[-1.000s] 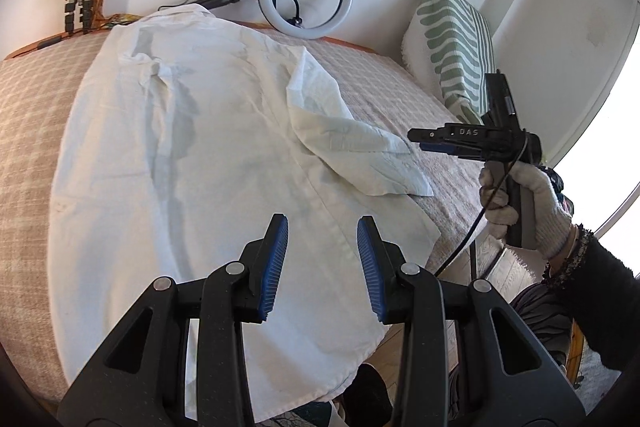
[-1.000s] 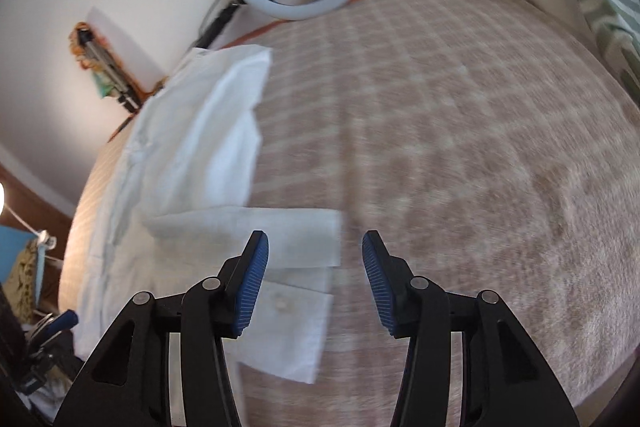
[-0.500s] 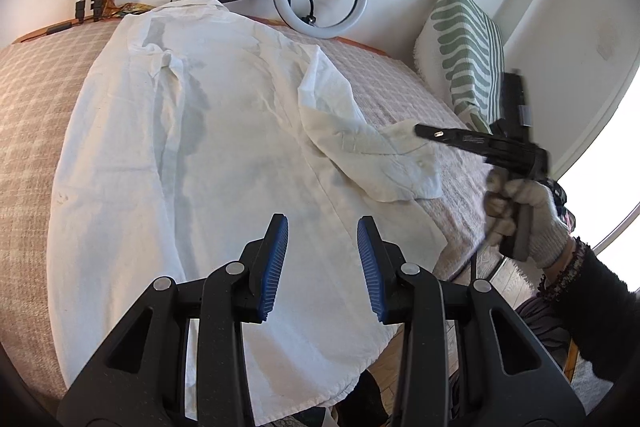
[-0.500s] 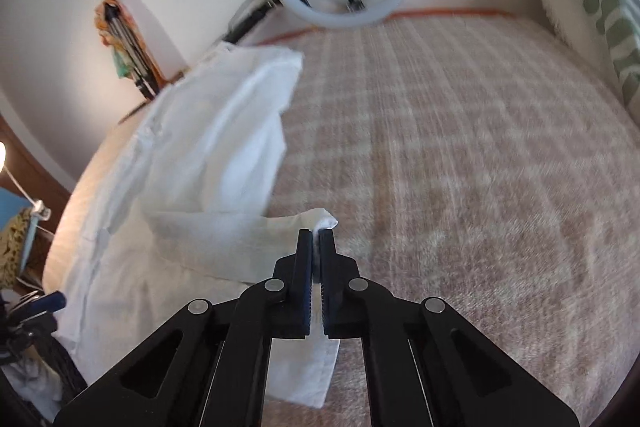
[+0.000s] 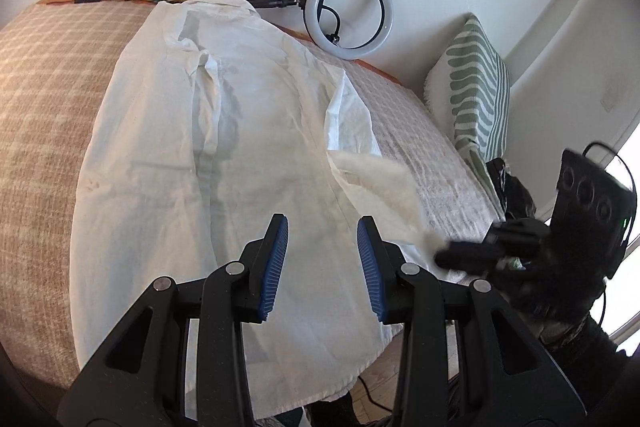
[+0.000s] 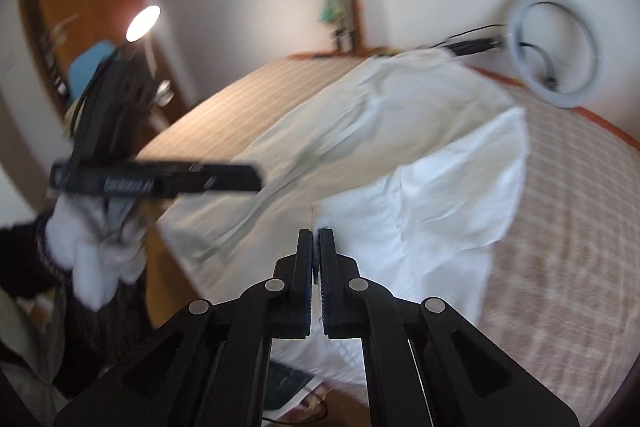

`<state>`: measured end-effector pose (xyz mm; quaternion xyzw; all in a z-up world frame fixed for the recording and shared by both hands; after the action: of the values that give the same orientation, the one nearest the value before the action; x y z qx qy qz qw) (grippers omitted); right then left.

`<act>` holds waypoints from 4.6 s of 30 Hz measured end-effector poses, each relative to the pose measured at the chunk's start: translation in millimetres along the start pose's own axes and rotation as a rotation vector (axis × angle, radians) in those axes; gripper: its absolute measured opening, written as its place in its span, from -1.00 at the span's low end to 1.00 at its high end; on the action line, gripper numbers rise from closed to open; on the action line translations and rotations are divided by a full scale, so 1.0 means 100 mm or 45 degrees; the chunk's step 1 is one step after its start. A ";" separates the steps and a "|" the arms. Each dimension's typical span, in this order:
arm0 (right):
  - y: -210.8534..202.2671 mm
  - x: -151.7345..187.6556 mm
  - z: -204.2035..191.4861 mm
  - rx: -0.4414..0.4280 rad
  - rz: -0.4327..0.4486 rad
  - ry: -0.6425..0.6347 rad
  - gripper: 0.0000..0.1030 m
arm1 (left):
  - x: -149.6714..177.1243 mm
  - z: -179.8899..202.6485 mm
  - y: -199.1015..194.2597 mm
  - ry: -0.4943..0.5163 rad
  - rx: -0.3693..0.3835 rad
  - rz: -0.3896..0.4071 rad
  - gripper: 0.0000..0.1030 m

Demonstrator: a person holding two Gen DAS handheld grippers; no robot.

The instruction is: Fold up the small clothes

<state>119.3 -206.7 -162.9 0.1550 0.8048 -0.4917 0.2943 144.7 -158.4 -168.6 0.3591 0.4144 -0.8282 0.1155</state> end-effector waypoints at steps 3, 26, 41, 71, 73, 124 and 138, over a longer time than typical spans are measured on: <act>0.14 0.17 -0.19 -0.033 -0.111 -0.080 -0.85 | 0.03 0.00 -0.01 -0.010 0.014 -0.007 -0.29; 0.63 -1.46 1.82 0.230 -0.055 0.601 -0.21 | 0.43 0.15 0.78 0.091 0.061 -0.198 -0.94; 1.34 -1.73 2.48 0.557 -0.188 0.711 -0.94 | 0.34 0.38 0.68 0.083 0.176 -0.143 -0.97; 1.83 -2.16 1.80 0.509 -0.113 0.283 -0.84 | 0.49 0.15 0.83 0.007 0.112 -0.174 -0.97; 1.50 -2.14 1.75 0.467 -0.055 0.313 -0.83 | 0.49 0.15 0.81 0.014 0.091 -0.171 -0.97; -0.41 0.35 1.40 -0.085 0.081 0.834 -0.54 | 0.64 1.21 0.55 0.462 -0.010 -0.125 -0.89; 0.30 0.50 0.83 -0.146 -0.248 0.676 -0.95 | 0.56 0.25 0.67 0.174 -0.197 -0.189 -0.99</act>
<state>122.6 -267.6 -243.7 0.1834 0.8912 -0.4136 0.0332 125.1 -213.3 -237.4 0.3731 0.5092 -0.7737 0.0529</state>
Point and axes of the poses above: each gripper's, at about its wrist camera, not at the fingertips, and y roughly the way its jaws point, z to its right, x to its underside, the point moved 8 cm from there along y, roughly the way its jaws point, and after that the axes turned 12 degrees about y, right-handed, at the moved point
